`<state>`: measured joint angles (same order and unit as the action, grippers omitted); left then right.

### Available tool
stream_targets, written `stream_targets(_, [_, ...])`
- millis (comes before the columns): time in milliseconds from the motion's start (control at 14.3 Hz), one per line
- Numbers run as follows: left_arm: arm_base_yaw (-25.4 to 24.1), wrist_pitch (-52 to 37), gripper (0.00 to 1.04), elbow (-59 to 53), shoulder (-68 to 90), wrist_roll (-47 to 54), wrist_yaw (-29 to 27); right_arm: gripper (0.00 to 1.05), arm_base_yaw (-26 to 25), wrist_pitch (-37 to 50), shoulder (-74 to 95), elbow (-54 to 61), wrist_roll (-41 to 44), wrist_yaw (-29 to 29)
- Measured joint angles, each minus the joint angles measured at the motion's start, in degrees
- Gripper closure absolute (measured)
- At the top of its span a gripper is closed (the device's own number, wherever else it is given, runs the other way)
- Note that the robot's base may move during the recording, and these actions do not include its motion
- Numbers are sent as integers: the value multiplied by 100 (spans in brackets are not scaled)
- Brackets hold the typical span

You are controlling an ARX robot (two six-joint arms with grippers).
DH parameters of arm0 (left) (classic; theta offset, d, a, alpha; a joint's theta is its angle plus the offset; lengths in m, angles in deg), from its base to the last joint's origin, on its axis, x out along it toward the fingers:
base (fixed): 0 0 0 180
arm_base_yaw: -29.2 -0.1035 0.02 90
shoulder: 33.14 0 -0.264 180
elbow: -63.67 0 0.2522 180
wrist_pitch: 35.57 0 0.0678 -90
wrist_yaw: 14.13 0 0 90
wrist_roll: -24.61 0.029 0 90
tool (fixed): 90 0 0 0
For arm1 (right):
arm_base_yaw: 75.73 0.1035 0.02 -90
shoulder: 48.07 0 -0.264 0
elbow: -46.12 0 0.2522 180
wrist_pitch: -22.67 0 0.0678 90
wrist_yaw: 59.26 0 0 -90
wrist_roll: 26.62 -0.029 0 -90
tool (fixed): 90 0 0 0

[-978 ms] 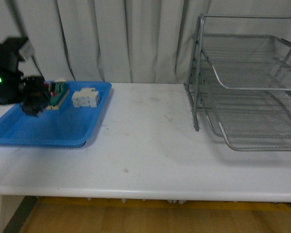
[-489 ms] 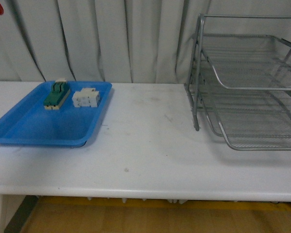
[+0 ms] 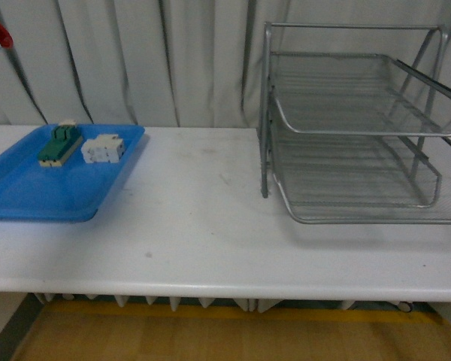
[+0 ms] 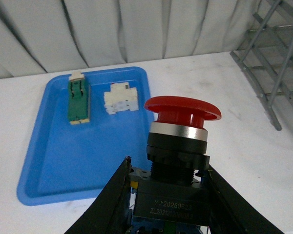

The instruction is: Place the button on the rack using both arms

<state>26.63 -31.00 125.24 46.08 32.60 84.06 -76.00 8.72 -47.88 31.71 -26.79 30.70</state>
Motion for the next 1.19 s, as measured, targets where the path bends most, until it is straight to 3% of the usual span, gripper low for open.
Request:
stream_targets(559, [0, 11, 69, 0, 0, 0, -7, 6, 0, 13, 2, 0, 0, 2])
stream_targets(629, [94, 466, 69, 127, 33, 109, 363, 6, 4, -17, 2, 0, 0, 26])
stream_targets(698, [514, 798, 69, 391, 267, 245, 949, 6, 4, -9, 2, 0, 0, 26])
stream_targets(838, [1543, 990, 69, 968, 1141, 457, 1235, 6, 28, -4, 2, 0, 0, 22])
stream_targets(978, [2218, 1147, 69, 1628, 2055, 793, 1040, 6, 26, -2, 2, 0, 0, 20])
stream_targets(1187, [2455, 1342, 69, 2726, 3390, 1222, 579, 6, 26, -2, 2, 0, 0, 22])
